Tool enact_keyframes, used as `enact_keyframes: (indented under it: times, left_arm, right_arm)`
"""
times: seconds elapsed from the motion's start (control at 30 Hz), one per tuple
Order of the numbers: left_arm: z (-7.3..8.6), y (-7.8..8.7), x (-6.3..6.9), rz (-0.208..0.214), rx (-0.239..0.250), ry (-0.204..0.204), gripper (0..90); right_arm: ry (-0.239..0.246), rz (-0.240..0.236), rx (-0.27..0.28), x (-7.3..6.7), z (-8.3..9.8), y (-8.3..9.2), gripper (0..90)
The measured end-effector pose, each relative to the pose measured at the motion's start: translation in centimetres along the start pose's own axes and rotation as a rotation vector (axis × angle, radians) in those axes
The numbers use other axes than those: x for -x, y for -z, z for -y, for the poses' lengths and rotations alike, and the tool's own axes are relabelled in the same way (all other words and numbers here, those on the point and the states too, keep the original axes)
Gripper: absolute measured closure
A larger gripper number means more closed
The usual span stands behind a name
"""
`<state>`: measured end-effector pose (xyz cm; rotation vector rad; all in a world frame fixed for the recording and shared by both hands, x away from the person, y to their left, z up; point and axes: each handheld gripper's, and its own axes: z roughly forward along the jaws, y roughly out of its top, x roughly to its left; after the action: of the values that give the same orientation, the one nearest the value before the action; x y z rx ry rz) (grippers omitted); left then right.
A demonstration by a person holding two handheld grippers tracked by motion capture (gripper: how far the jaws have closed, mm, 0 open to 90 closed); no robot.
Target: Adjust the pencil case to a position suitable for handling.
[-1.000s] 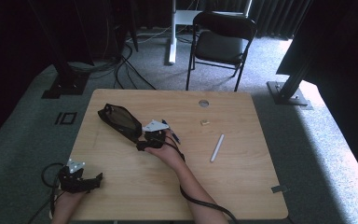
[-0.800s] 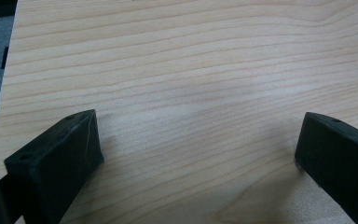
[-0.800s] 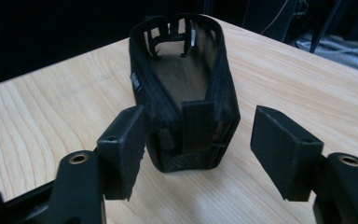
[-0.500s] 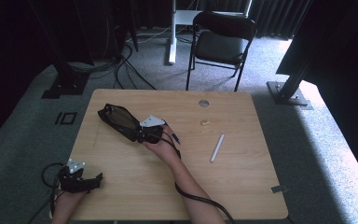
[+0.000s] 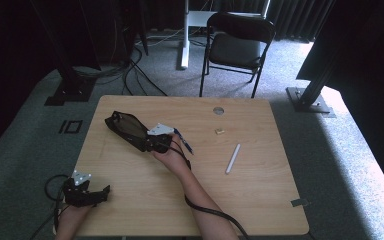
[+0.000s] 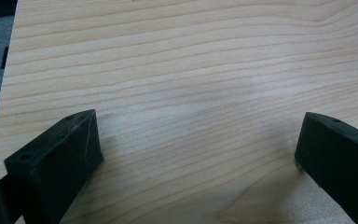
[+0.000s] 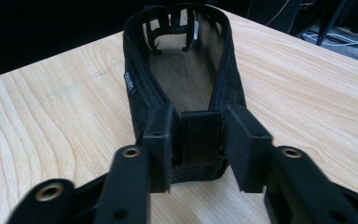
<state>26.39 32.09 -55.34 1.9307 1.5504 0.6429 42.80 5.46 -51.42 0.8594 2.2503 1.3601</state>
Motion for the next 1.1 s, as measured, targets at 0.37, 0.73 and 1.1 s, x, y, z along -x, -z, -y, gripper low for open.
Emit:
enact_keyframes:
  times: [0.37, 0.73, 1.1]
  left_arm:
    - [0.0, 0.0, 0.0, 0.0, 0.0, 0.0, 0.6]
    - [0.0, 0.0, 0.0, 0.0, -0.001, -0.001, 0.5]
    - [0.0, 0.0, 0.0, 0.0, 0.0, -0.001, 0.5]
  right_arm:
    - [-0.003, -0.01, -0.034, -0.1, 0.0, 0.5, 72.9]
    - [-0.007, -0.023, -0.041, -0.1, 0.7, 1.7, 73.2]
    - [-0.001, -0.037, -0.044, -0.6, 1.4, 3.4, 73.3]
